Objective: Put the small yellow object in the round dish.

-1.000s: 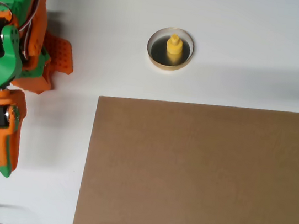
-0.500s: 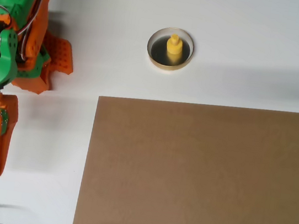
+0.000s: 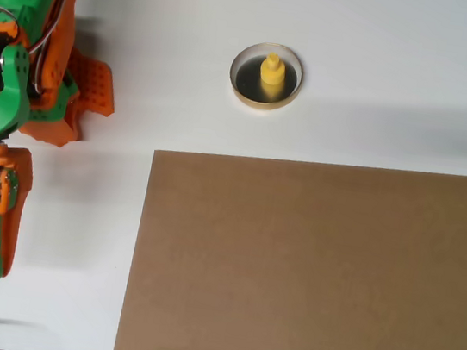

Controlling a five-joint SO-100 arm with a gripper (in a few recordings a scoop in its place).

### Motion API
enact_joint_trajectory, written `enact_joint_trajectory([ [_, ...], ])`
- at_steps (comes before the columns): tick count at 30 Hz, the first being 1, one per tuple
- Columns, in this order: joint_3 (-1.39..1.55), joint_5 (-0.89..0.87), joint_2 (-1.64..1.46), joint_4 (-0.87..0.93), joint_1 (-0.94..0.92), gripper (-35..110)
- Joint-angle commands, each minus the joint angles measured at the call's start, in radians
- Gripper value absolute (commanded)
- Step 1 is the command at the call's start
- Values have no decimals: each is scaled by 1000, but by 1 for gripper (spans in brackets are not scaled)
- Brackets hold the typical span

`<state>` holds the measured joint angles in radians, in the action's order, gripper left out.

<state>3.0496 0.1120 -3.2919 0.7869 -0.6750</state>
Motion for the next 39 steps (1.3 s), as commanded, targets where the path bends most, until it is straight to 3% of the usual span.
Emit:
enact_joint_trajectory([
  [1,5,37,-35,-2,15,0],
  [8,5,80,-35,3,25,0],
  [10,5,166,-35,18,25,0],
  [12,5,413,-35,106,25,0],
  [15,5,1043,-35,512,25,1],
  [16,5,1143,-26,528,12,1],
  [39,5,1140,-35,534,-40,1],
])
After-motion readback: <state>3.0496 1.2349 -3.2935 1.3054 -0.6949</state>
